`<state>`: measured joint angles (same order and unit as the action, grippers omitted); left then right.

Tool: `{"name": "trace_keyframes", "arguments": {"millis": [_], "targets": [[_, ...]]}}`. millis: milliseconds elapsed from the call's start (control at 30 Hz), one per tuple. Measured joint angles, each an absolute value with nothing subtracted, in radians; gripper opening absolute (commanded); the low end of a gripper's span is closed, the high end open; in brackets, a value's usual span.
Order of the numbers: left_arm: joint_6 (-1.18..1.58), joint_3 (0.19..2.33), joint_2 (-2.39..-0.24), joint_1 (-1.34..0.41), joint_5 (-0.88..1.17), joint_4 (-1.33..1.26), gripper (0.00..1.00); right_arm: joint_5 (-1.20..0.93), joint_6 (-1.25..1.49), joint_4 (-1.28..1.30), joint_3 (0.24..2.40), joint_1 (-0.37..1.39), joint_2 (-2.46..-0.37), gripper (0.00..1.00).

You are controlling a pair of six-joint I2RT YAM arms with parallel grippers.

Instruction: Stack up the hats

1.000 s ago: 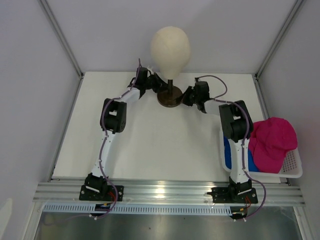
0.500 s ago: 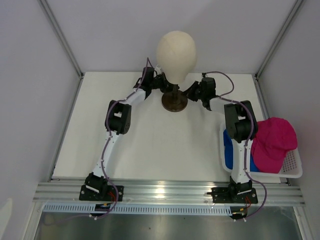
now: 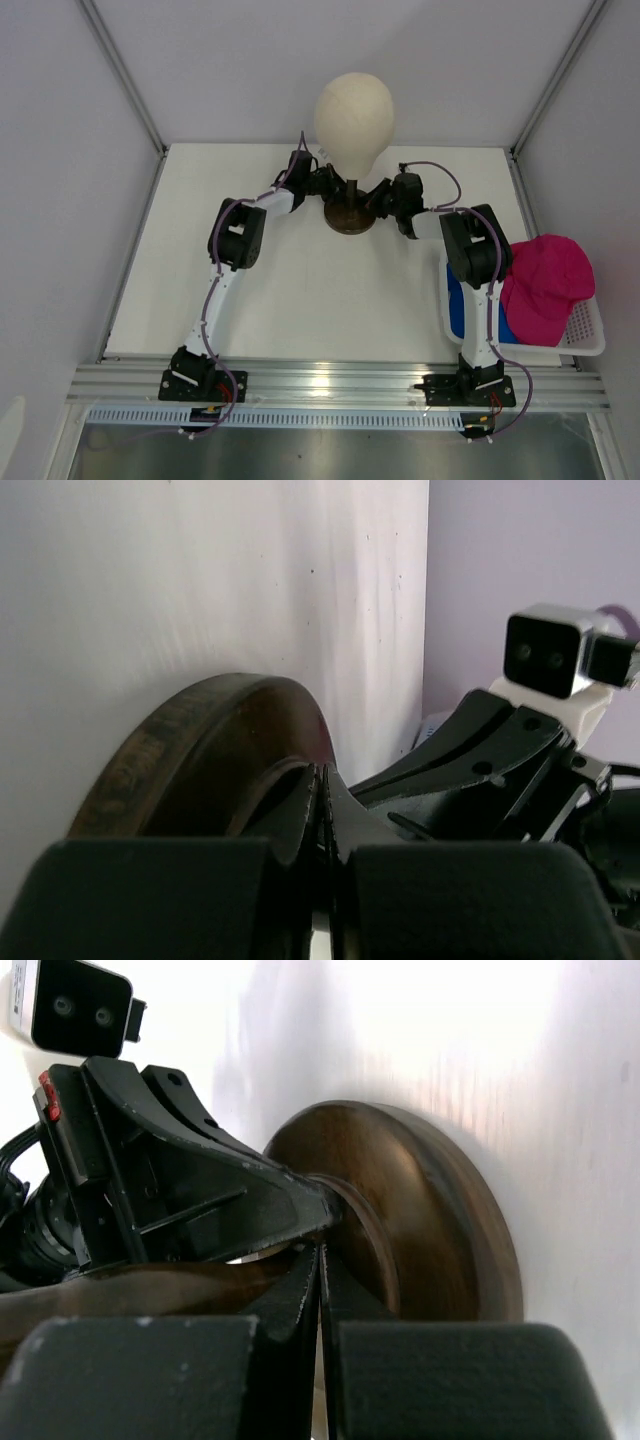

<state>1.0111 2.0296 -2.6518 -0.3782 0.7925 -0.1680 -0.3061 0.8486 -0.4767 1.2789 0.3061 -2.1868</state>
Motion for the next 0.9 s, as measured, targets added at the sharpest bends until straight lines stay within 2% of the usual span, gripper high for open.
{"name": "trace_keyframes", "arguments": {"millis": [233, 633, 900], "targets": [[1.028, 1.876, -2.563, -0.388, 0.735, -0.199, 0.04, -0.191, 0.910, -0.547, 1.151, 0.390, -2.118, 0.00], [0.947, 1.868, -2.540, -0.384, 0.706, -0.096, 0.04, -0.059, 0.932, -0.553, 1.071, 0.536, -2.055, 0.00], [0.902, 1.617, -2.355, -0.302, 0.685, -0.118, 0.08, -0.049, 0.894, -0.482, 1.060, 0.538, -2.011, 0.00]]}}
